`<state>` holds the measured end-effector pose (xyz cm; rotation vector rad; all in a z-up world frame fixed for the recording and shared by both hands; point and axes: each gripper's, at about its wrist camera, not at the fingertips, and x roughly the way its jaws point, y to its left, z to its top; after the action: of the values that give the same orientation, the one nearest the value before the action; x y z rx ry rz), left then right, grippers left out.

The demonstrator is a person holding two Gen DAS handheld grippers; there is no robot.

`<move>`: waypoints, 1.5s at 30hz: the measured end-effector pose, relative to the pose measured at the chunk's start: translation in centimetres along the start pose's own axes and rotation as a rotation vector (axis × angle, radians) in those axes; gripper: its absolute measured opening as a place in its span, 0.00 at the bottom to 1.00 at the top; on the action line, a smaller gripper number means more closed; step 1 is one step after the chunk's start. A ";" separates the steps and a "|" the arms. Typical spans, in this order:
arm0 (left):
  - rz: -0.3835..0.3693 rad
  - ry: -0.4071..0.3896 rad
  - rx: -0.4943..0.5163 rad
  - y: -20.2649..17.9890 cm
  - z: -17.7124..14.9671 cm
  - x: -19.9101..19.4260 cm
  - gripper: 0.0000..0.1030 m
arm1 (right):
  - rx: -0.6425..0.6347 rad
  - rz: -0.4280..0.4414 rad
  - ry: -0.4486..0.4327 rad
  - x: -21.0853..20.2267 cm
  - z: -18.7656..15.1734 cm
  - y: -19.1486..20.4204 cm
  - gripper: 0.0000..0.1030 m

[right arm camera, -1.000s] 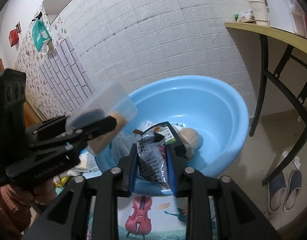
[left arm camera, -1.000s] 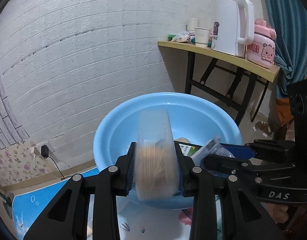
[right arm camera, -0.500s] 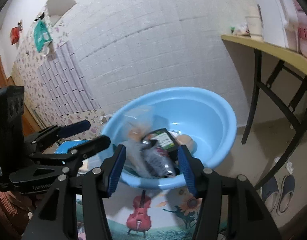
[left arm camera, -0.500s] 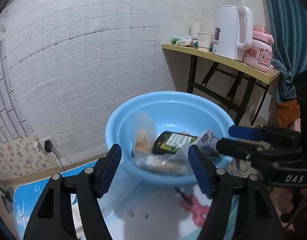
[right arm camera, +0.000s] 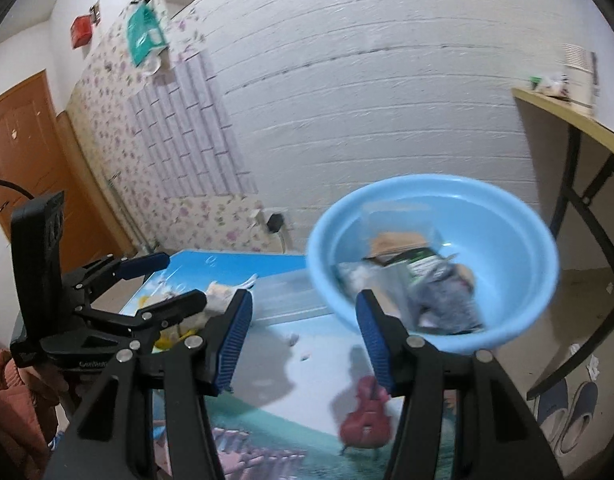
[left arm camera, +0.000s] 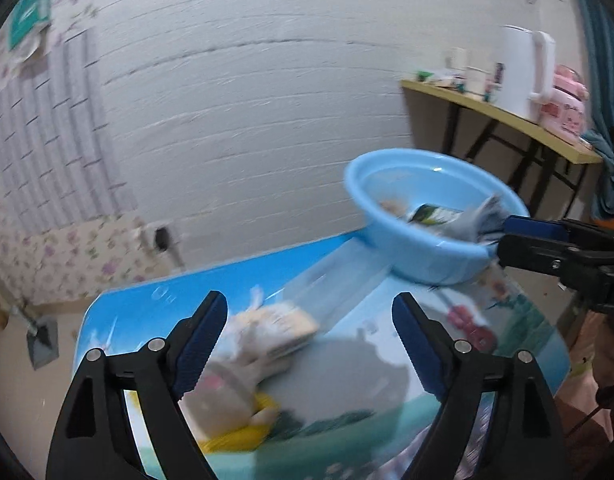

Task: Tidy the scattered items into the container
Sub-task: 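Grasp the white plush toy with the left tool while the right tool grasps the Face tissue pack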

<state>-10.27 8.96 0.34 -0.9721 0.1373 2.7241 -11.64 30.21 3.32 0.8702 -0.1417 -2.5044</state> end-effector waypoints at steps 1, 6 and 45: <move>0.011 0.008 -0.013 0.7 -0.5 -0.1 0.84 | -0.005 0.004 0.008 0.2 -0.1 0.3 0.52; 0.063 0.039 -0.029 3.0 -2.6 -0.1 0.86 | -0.024 0.030 0.073 2.2 -1.0 2.1 0.52; -0.147 0.045 -0.209 12.7 -9.1 -0.4 0.65 | 0.330 -0.004 0.412 19.0 -2.5 7.5 0.71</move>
<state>-7.76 -4.92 -6.35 -1.0537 -0.2073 2.6197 -19.99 14.75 -7.42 1.4986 -0.4205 -2.2798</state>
